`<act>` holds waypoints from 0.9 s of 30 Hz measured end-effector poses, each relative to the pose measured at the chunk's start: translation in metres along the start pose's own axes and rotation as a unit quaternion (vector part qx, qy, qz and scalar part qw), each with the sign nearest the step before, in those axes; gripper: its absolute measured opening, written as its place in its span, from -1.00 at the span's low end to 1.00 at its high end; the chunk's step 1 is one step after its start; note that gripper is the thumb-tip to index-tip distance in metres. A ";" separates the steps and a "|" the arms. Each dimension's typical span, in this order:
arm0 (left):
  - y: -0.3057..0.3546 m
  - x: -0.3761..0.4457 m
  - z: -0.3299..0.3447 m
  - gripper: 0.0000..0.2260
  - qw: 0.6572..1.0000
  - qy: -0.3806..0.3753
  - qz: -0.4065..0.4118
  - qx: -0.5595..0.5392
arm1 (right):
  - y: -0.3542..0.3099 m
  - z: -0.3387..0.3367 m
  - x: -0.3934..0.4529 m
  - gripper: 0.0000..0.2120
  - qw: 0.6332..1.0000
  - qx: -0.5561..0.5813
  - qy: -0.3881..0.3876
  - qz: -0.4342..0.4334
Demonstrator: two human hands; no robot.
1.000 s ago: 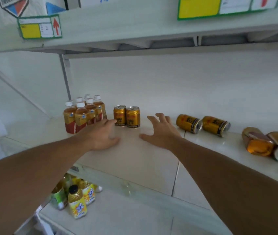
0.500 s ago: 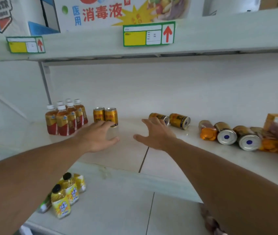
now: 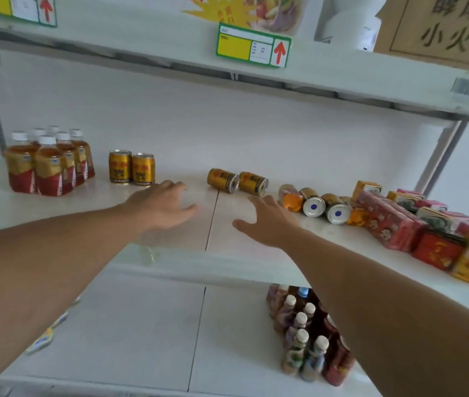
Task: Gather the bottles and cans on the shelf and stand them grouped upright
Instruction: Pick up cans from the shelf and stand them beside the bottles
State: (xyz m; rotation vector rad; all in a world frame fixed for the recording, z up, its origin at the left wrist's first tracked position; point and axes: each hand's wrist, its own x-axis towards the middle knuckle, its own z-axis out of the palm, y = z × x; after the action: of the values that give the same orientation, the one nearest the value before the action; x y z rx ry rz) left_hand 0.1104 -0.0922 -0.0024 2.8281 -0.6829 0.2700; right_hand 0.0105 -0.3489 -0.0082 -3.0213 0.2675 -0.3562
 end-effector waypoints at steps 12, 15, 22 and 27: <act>0.053 0.038 0.014 -0.15 0.999 -0.012 0.014 0.048 | 0.056 -0.014 0.028 -0.19 1.000 0.018 0.021 0.001; 0.073 0.060 0.016 -0.23 0.998 -0.003 0.010 0.068 | 0.074 -0.023 0.053 -0.25 0.999 0.037 0.029 -0.012; 0.116 0.101 0.038 -0.32 0.997 -0.003 -0.044 0.056 | 0.108 -0.031 0.121 -0.19 0.995 0.066 0.031 -0.064; 0.127 0.124 0.045 -0.42 0.997 0.019 -0.077 0.004 | 0.113 -0.018 0.148 -0.10 0.994 0.078 -0.001 -0.077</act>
State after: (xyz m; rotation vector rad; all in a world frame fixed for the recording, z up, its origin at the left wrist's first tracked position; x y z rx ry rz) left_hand 0.1656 -0.2665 0.0041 2.8556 -0.4536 0.2998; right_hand 0.1299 -0.4876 0.0302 -2.8950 0.0044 -0.3678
